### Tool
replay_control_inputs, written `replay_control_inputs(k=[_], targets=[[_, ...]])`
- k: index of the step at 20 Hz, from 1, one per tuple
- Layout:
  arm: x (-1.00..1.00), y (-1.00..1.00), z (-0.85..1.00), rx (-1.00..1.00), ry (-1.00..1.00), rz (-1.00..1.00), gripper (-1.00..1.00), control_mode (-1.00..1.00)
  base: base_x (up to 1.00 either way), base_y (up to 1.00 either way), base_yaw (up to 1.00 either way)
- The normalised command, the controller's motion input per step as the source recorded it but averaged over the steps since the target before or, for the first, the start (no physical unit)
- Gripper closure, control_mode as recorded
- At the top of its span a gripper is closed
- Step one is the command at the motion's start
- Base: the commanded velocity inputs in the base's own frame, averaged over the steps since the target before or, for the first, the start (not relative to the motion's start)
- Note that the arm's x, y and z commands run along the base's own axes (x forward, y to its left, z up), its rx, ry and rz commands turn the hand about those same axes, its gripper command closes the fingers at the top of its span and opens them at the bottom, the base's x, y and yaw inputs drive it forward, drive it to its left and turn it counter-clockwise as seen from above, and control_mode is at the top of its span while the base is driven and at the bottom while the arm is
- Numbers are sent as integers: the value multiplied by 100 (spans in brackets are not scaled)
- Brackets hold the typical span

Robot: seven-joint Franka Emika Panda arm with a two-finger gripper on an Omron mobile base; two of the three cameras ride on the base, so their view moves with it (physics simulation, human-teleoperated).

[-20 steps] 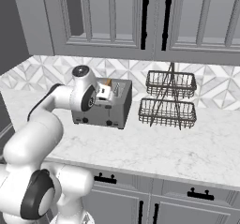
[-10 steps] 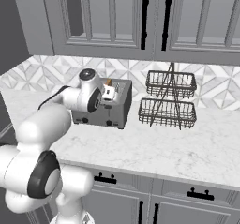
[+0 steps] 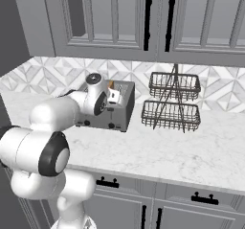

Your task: Start the toaster. Once the lever pops up, take the bread to the plate on the dining counter.

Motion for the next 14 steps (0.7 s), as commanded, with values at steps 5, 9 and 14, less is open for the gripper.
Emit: replay_control_inputs(k=[5,9,14], targets=[[27,0,-26,0,0,0,100,-100,0,0,0],[22,0,-29,0,0,0,100,-100,0,0,0],[9,-5,-19,0,0,0,100,-100,0,0,0]])
